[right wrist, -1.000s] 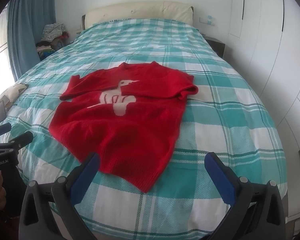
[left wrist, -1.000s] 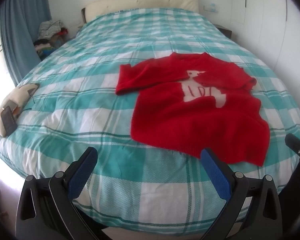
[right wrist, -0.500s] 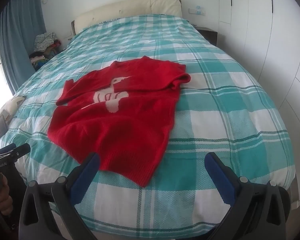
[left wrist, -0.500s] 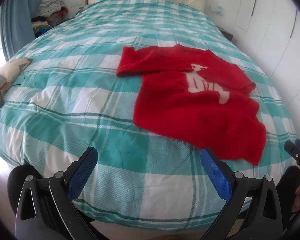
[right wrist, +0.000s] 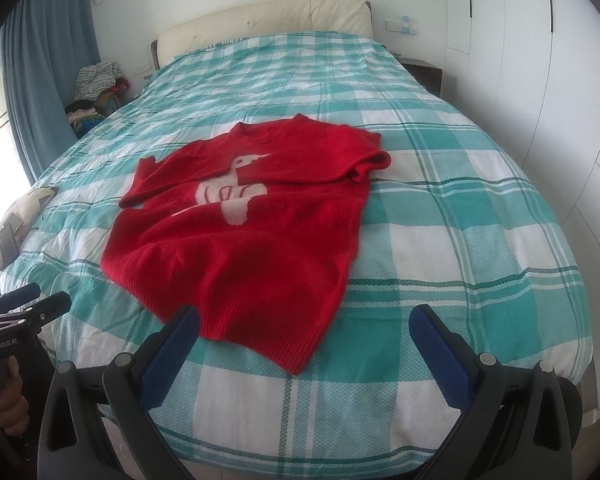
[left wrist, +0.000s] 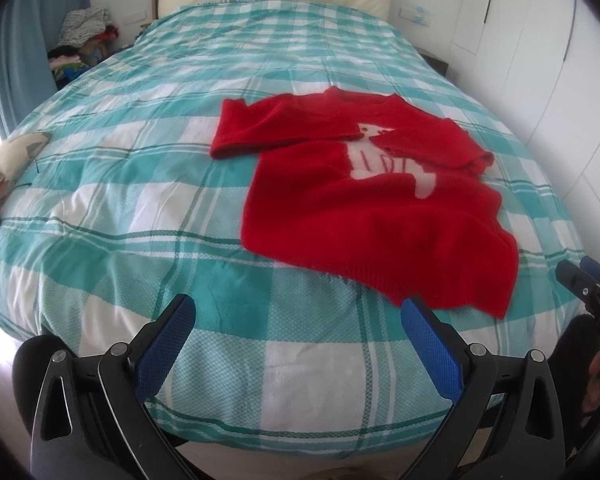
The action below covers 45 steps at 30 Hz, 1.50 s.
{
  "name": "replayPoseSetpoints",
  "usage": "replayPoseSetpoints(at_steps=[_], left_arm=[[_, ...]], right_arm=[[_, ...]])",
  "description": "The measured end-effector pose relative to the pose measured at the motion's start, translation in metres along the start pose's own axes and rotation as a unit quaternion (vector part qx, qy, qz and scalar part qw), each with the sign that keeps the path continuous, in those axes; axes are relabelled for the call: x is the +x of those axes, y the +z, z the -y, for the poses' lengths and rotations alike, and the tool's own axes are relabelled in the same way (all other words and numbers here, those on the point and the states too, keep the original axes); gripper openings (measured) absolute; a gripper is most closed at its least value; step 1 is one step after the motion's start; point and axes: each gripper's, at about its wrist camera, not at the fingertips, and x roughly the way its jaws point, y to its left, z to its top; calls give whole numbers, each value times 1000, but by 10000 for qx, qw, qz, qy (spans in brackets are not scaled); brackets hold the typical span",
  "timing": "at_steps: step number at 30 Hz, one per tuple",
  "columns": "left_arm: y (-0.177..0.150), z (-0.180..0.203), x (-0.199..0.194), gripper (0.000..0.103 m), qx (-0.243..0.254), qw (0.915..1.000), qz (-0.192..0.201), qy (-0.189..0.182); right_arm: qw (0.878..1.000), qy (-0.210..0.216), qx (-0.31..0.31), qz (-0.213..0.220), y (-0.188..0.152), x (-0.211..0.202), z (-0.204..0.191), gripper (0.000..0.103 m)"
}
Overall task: Fold small clothes
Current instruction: 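Move both grippers toward the hem of the red rabbit sweater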
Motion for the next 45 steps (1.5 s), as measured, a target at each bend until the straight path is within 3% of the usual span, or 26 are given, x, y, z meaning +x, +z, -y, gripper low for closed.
replayPoseSetpoints(at_steps=[10,18,26,36,40,43,45], left_arm=[[2,-4,3,103,-114,9997,-24,195],[1,-4,2,103,-61,9991,69,412],[1,-5,3,103,-90,9994,15,332],[0,-9,6,103,-7,9995,19,327],[10,-35,21,103,213,9977,129,633],[22,-72,49,103,-31,9975,-127,701],[27,-87,77,103,-17,9969,-548,564]], right_arm=[[9993,194,311,41,1,-3,10,103],[9980,303,399,376,5,-13,14,103],[9966,303,524,556,10,-18,19,103],[9969,407,529,410,6,-12,21,103],[9981,381,372,304,5,-5,21,103],[9978,491,440,-63,3,12,34,103],[9955,698,526,-354,-1,26,46,103]])
